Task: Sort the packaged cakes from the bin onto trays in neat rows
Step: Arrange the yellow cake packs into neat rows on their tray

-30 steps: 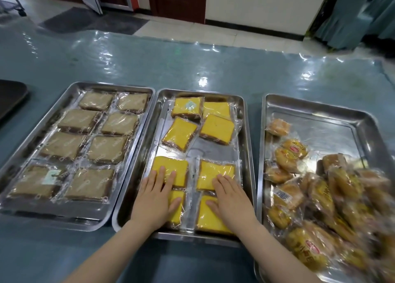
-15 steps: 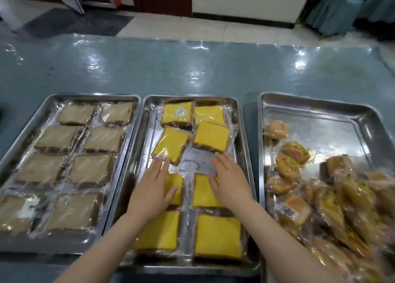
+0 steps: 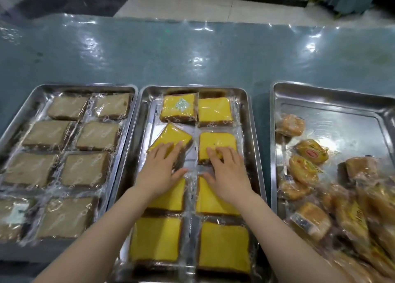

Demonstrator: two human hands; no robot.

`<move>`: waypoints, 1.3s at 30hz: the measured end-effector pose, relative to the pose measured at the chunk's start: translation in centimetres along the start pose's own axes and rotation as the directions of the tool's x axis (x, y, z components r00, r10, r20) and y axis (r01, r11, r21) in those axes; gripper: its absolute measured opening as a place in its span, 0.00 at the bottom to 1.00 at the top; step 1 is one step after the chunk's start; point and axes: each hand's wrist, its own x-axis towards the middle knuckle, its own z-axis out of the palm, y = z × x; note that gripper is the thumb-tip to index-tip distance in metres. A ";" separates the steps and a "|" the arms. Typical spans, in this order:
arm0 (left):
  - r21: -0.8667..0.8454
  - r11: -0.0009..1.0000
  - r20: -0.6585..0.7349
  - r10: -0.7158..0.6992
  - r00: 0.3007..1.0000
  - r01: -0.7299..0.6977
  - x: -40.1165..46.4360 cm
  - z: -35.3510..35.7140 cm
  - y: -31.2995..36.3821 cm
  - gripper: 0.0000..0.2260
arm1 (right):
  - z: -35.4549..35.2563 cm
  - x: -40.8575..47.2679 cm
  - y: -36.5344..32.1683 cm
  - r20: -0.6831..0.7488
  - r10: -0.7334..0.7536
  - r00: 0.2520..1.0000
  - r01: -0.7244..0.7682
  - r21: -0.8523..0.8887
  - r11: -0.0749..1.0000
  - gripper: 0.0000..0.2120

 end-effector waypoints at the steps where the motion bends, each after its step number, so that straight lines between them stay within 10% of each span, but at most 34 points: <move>1: -0.011 1.000 -0.008 0.001 1.000 -0.001 -0.1 -0.2 -0.2 0.32 | 0.1 -0.8 -0.2 -0.020 -0.001 1.000 0.001 -0.010 1.000 0.31; 8: -0.240 0.967 -0.193 0.033 0.981 -0.080 -0.3 -1.3 -1.6 0.12 | 0.2 -3.5 -0.6 -0.070 0.014 0.997 -0.012 0.029 1.000 0.28; 17: -0.312 0.950 -0.133 -0.019 0.991 -0.024 -0.5 -1.5 -2.1 0.19 | -0.1 -1.2 -0.8 -0.060 0.087 0.994 -0.078 0.134 0.988 0.24; 21: -0.150 0.988 -0.164 0.010 0.986 -0.035 -1.4 -0.3 -1.1 0.12 | -0.1 0.8 -1.0 -0.083 0.075 0.994 -0.062 0.147 0.987 0.27; 25: 0.062 0.994 -0.134 0.094 0.986 -0.087 -2.1 -0.2 -0.4 0.26 | 0.5 1.7 -1.1 0.015 0.065 0.998 -0.066 0.061 0.996 0.29; 39: 0.093 0.995 -0.117 0.046 0.992 -0.035 11.5 -2.6 0.2 0.30 | -1.3 11.7 1.4 -0.109 0.108 0.988 -0.102 0.060 0.993 0.28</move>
